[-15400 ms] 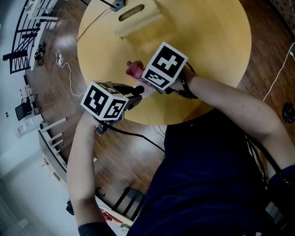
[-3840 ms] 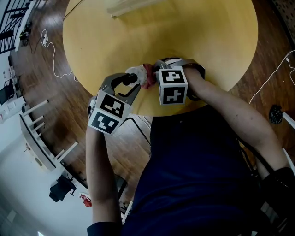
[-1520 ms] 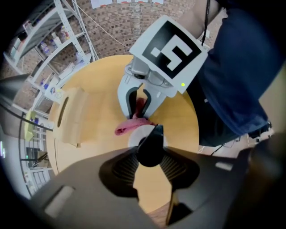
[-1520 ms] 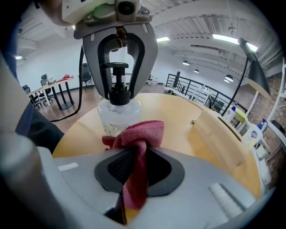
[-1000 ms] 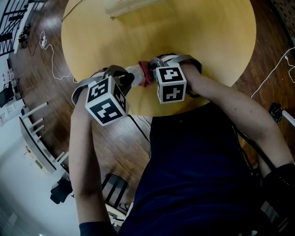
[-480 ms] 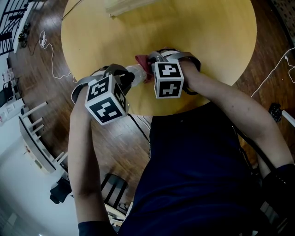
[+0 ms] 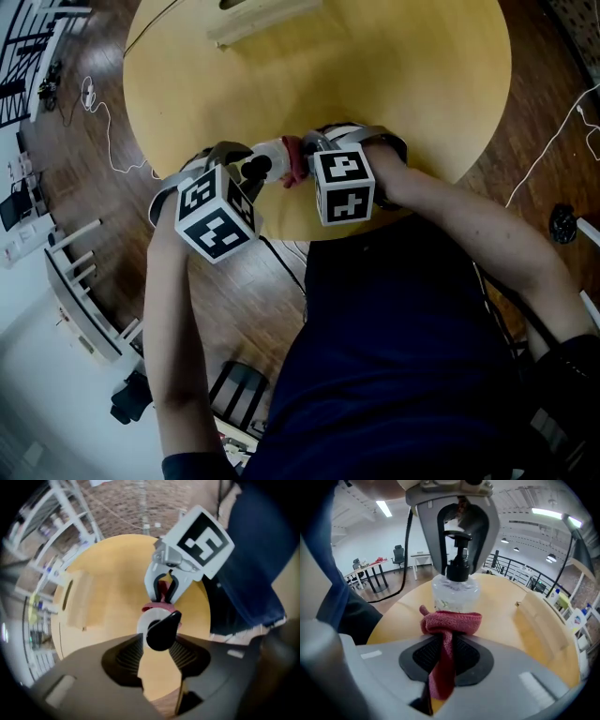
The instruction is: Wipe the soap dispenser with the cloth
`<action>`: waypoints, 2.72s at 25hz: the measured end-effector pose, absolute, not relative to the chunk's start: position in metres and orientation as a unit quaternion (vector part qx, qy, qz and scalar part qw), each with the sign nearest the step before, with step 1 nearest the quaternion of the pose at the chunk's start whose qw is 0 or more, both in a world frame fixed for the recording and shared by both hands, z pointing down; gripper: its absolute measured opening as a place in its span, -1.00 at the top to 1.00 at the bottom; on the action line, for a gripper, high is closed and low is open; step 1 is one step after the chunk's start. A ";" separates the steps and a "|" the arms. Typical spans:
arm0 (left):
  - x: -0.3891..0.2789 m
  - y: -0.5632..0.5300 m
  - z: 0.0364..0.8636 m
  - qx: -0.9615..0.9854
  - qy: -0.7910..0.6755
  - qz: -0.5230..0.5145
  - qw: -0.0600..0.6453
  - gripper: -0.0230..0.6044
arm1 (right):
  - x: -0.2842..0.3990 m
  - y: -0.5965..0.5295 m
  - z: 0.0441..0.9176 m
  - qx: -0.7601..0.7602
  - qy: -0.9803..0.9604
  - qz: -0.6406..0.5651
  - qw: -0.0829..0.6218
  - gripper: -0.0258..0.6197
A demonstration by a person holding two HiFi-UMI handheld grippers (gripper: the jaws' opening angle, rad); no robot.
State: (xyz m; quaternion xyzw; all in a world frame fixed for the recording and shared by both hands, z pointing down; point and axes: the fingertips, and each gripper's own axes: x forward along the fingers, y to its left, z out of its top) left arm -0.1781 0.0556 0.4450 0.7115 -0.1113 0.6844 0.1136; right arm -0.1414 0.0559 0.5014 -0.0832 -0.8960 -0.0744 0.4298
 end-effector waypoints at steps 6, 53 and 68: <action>-0.179 0.054 0.438 0.699 -0.303 0.595 0.257 0.57 | -0.152 0.015 0.466 -0.054 -0.889 -0.186 0.415 0.72; -0.180 0.075 0.439 0.716 -0.272 0.602 0.225 -0.04 | -0.149 0.037 0.480 -0.128 -0.881 -0.117 0.440 0.72; -0.174 0.080 0.456 0.737 -0.169 0.649 0.079 -0.02 | -0.145 0.058 0.480 -0.131 -0.885 -0.099 0.435 0.72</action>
